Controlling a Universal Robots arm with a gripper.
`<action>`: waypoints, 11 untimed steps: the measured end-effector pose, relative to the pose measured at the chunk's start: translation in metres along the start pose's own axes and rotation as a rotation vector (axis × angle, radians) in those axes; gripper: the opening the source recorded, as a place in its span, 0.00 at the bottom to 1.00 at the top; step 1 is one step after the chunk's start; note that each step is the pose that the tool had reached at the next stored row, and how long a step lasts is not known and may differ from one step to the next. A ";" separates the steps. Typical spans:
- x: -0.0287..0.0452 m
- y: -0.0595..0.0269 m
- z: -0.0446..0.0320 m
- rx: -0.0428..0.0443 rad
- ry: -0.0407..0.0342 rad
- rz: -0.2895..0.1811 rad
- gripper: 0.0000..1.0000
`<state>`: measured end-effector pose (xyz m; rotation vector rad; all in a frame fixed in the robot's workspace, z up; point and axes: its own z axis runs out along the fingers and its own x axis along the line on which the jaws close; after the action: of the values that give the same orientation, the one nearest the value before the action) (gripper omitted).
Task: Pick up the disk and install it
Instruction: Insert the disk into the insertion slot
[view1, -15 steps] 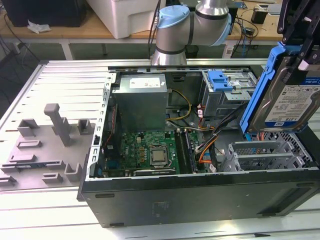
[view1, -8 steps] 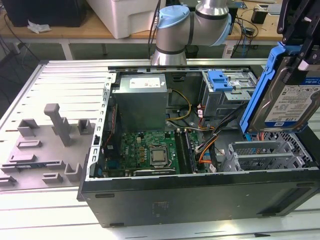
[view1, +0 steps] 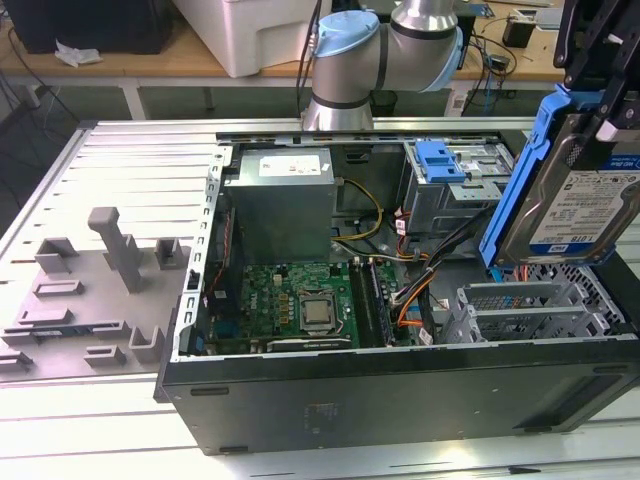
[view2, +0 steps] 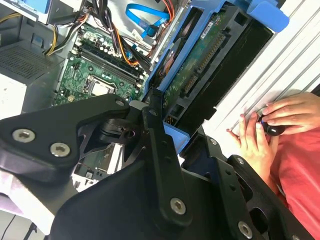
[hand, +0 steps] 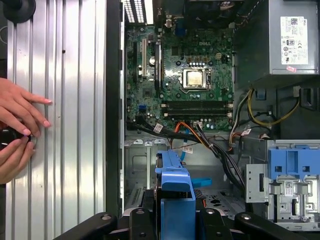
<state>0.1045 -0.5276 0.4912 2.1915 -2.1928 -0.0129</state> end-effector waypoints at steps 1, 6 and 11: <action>0.0001 0.0004 0.0001 0.0000 0.0001 0.000 0.37; 0.0002 0.0022 0.0007 0.0001 0.0001 0.000 0.37; 0.0002 0.0023 0.0008 0.0001 0.0000 0.000 0.37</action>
<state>0.1021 -0.5278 0.4904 2.1916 -2.1929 -0.0128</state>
